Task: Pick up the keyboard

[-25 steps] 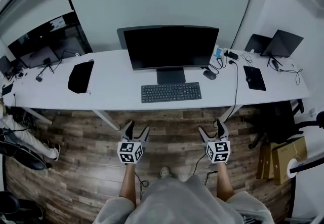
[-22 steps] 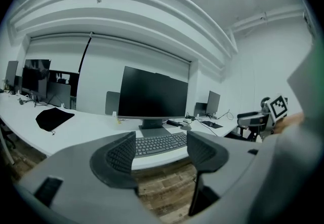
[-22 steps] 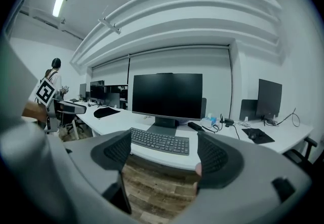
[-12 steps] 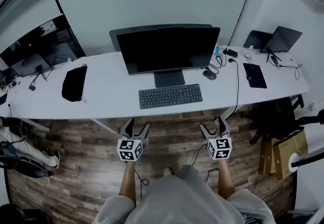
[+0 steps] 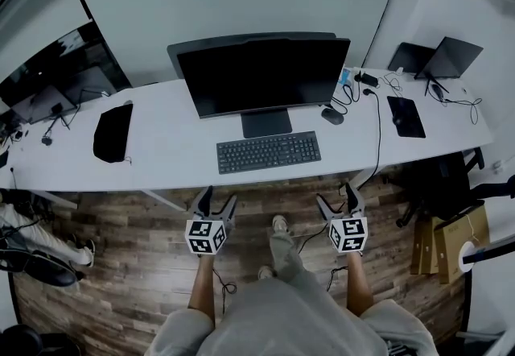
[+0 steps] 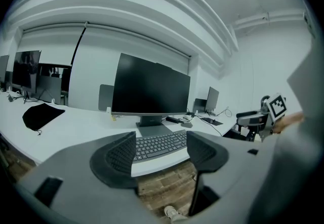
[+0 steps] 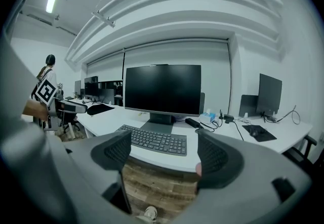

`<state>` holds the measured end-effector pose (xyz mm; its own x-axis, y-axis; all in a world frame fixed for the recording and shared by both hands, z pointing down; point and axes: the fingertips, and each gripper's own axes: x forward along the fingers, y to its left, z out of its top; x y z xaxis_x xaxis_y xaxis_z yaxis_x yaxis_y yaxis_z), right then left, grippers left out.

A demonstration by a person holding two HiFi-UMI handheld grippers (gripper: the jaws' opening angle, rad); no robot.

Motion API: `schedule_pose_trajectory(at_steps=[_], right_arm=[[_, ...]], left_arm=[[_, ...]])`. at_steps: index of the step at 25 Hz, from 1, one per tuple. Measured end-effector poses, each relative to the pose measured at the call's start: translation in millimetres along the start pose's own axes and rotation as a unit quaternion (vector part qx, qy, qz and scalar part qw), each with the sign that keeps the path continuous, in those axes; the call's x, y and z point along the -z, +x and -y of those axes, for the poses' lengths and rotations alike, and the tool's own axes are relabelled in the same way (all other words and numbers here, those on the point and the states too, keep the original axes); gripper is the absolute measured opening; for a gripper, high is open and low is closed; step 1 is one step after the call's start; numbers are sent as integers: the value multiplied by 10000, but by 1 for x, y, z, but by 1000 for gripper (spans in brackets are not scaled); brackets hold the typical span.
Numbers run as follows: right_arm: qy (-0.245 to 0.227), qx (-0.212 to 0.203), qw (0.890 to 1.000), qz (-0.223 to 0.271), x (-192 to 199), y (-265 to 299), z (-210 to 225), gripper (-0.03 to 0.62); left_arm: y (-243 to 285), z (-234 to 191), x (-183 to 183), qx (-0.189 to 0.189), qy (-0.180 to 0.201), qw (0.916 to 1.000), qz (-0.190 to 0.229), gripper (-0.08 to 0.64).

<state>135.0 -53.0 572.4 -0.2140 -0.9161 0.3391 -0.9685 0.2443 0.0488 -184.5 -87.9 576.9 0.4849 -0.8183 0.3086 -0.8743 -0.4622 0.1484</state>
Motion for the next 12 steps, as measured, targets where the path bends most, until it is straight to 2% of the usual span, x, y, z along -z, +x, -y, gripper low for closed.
schedule_pose_trajectory(at_steps=[12], right_arm=[[134,-150,9997,-99,-7,93,34,403]], left_arm=[[77,-38,-17,-207,-65,9997,-123,311]])
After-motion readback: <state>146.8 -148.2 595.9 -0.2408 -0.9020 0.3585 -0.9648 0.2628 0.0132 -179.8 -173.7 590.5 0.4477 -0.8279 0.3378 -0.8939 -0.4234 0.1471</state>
